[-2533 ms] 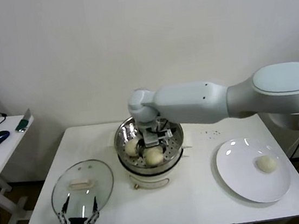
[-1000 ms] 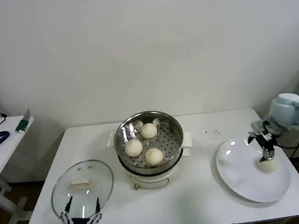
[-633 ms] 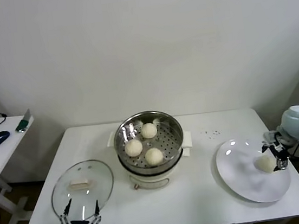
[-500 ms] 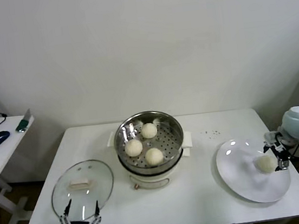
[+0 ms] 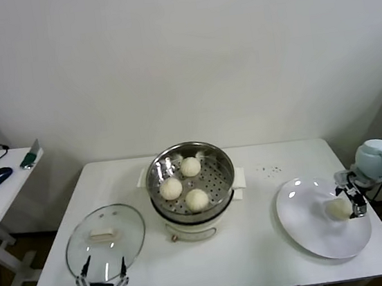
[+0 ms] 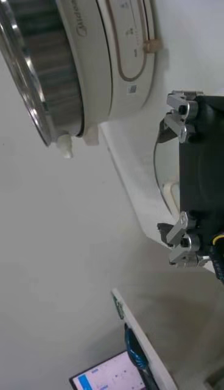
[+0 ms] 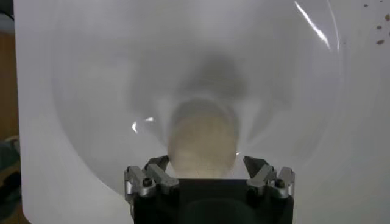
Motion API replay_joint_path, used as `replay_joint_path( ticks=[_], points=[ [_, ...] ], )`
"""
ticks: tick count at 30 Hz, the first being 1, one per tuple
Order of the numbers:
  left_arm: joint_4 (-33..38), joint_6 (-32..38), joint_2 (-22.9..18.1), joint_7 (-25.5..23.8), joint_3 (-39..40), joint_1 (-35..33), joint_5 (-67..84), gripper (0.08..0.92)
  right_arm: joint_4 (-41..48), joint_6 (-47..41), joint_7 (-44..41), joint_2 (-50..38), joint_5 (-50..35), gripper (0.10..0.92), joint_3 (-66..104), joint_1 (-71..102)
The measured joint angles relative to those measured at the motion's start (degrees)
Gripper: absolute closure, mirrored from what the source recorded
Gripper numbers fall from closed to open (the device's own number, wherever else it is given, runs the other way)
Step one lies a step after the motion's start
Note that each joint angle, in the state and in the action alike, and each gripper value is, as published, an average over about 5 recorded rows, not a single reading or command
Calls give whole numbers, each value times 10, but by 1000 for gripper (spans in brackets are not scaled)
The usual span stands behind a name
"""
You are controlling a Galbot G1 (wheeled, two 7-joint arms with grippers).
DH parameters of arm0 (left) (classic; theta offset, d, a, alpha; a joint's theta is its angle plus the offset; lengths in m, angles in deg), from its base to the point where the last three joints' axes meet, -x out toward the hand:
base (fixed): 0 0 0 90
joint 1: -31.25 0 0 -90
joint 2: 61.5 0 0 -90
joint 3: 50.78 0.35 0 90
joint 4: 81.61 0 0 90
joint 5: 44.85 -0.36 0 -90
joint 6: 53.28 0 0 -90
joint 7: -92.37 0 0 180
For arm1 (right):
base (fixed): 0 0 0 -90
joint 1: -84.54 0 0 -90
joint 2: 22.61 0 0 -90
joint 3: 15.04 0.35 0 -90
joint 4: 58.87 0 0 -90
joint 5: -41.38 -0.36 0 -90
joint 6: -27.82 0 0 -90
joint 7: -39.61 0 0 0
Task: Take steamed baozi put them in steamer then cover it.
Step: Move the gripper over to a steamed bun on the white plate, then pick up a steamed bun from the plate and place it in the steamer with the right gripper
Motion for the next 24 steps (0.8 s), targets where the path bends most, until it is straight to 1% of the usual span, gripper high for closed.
replay_joint_path(
  ticks=[6,15,20,24],
  points=[
    [-1,-1,0,0,-1,1,0,177,7,1,-4,7,0,218,1,4],
    [-1,-1,0,2,-1,1,0,177,14,4,-10,11,-2,335,5,3],
    [3,-3,0,2,-2,0,0,177,11,2,-8,14,-13,354,-1,-8],
    [7,-3,1,2,0,0,1,177,5,-6,-1,21,-40,355,-23,-40]
  ],
)
